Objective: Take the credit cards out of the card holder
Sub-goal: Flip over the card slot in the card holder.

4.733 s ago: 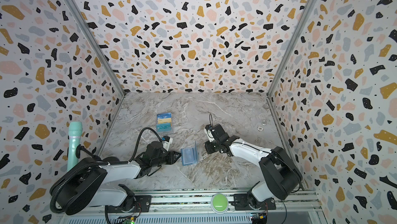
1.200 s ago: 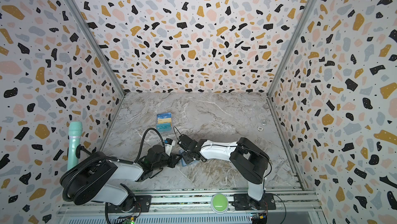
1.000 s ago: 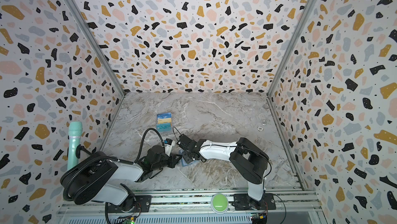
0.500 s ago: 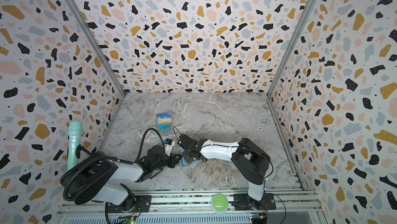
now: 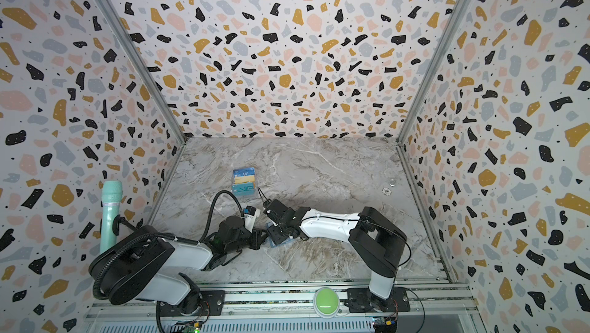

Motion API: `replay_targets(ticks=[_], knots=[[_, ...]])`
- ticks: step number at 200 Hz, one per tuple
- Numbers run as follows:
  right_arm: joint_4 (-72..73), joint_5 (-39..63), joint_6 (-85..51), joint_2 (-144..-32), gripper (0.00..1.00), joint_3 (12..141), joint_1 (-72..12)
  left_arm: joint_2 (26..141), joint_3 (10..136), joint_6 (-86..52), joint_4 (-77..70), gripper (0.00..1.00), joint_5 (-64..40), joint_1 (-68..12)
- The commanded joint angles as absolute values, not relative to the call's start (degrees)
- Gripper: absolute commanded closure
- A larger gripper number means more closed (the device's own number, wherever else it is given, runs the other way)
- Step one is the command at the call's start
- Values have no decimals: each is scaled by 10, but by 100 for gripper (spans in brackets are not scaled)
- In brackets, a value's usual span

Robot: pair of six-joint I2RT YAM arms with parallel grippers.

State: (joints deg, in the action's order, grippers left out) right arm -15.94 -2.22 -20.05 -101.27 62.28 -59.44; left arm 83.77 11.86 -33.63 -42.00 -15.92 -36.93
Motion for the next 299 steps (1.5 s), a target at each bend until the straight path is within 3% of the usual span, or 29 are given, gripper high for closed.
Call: replay_targets(ticks=[1, 91, 299], knots=[[-169, -33, -197, -1025, 37, 619, -597, 833, 105, -328, -395, 96, -150, -372], [-180, -50, -200, -1031, 42, 615, -596, 840, 107, -327, -395, 96, -149, -372], [-295, -222, -225, -1011, 50, 639, -582, 843, 116, -320, -383, 96, -149, -372]])
